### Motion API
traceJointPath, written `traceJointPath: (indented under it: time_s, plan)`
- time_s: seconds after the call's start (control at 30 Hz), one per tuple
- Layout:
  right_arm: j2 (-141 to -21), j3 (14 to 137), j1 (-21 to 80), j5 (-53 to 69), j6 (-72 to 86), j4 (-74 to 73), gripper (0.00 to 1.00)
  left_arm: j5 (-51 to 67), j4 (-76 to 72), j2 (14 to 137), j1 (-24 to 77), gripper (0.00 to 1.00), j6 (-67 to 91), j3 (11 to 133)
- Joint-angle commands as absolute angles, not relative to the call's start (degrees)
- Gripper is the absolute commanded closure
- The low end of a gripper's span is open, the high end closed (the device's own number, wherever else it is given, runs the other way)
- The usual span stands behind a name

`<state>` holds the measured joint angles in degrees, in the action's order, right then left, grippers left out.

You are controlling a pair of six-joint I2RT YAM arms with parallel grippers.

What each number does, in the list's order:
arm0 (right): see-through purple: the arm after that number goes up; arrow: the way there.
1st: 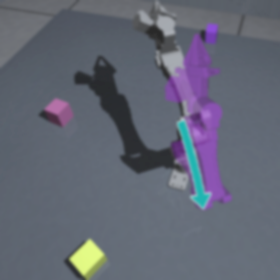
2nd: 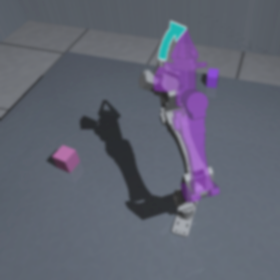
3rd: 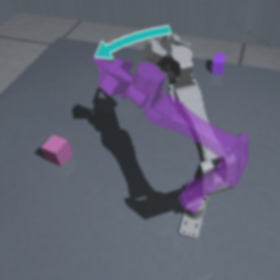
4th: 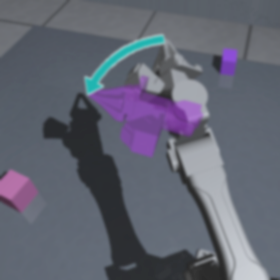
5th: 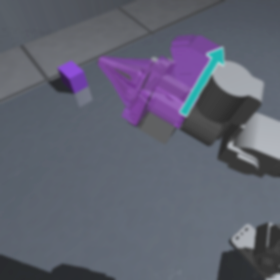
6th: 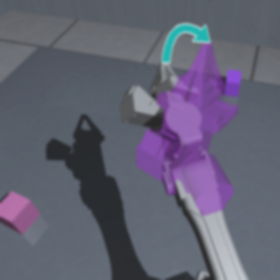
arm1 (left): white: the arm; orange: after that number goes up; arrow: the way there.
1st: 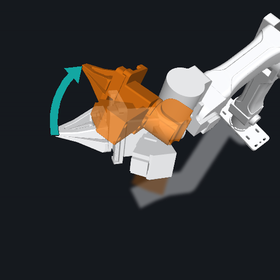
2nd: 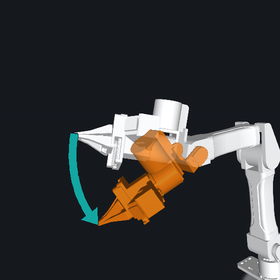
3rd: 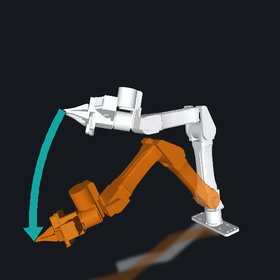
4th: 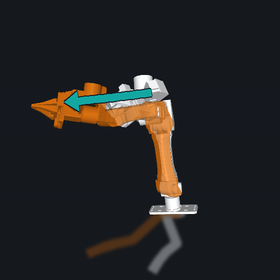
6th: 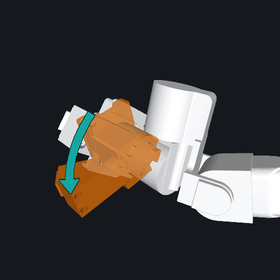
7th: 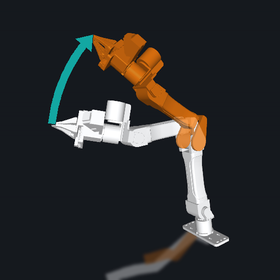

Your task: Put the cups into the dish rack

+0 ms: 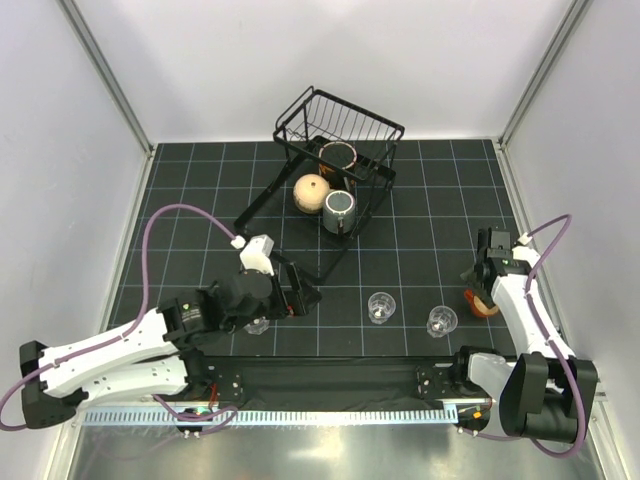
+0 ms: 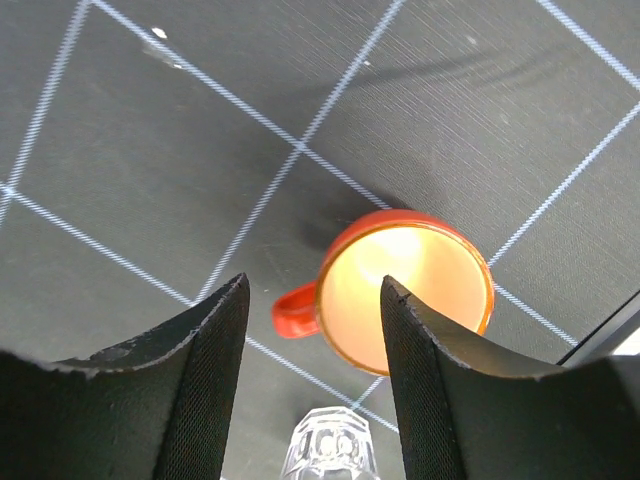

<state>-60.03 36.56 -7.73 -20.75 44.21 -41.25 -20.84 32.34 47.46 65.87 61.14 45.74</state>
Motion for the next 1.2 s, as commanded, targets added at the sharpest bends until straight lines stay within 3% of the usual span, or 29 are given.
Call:
traceJointPath:
  time_s: [0.0,0.13,0.33,0.43,0.57,0.9,1.17]
  plan:
    - [-60.6,35.4,-7.9,-23.7,46.9,-38.7,0.44,-19.7,29.8,48.3,65.7,0.0,61.4,46.1]
    - [-62.7,34.9,-7.9,-23.2,47.4,-37.7,0.45,-19.5,29.7,49.0,65.7,0.0,61.3,46.7]
    - [-65.0,32.6,-7.9,-22.1,48.8,-34.9,0.58,-19.5,29.6,49.5,65.7,0.0,61.5,46.9]
    - [-64.4,31.6,-7.9,-22.6,48.3,-34.1,0.69,-19.5,29.8,49.5,65.7,0.01,61.6,46.7]
    - [-62.8,30.9,-7.9,-23.5,47.7,-33.6,0.96,-19.7,30.0,49.5,65.7,0.0,61.3,46.6]
    - [-54.8,35.1,-7.1,-13.9,34.8,-28.9,0.96,-20.5,31.6,47.3,65.7,0.0,61.0,46.9]
    - [-45.8,39.5,-4.0,13.2,31.4,-23.8,0.96,-21.0,28.9,42.8,65.7,0.0,59.4,45.4]
